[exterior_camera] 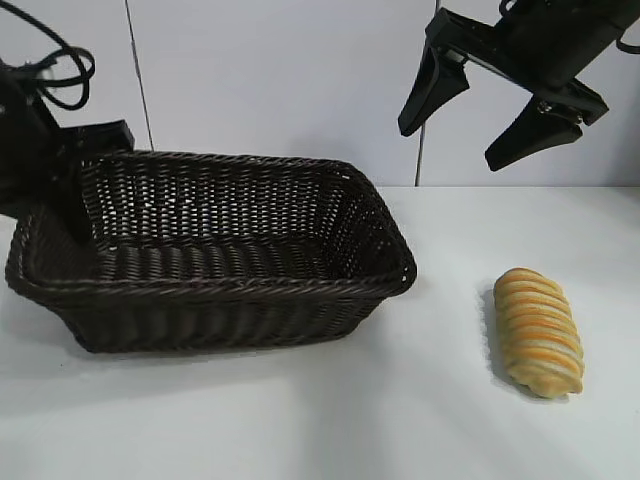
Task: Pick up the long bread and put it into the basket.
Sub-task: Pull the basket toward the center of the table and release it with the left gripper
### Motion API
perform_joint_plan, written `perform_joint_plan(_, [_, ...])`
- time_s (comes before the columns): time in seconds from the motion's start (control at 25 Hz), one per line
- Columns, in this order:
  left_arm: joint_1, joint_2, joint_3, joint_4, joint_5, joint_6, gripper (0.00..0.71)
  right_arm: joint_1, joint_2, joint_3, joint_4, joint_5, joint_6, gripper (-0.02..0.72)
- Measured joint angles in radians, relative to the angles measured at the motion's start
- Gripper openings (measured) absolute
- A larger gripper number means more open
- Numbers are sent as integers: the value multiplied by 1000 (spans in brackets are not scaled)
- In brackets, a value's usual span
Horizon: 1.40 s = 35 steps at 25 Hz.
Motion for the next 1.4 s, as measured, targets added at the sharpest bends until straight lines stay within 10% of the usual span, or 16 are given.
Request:
perform_joint_plan(0.88, [0, 198, -13, -52, -55, 120, 109, 0, 0, 0, 0, -1, 0, 695])
perform_joint_plan(1.0, [0, 201, -15, -61, -51, 116, 239, 0, 0, 0, 0, -3, 0, 695])
perform_joint_plan(1.16, [0, 200, -17, -72, -44, 101, 577, 0, 0, 0, 0, -3, 0, 695])
perform_joint_plan(1.4, [0, 159, -25, 1, -24, 32, 686, 0, 0, 0, 0, -3, 0, 695])
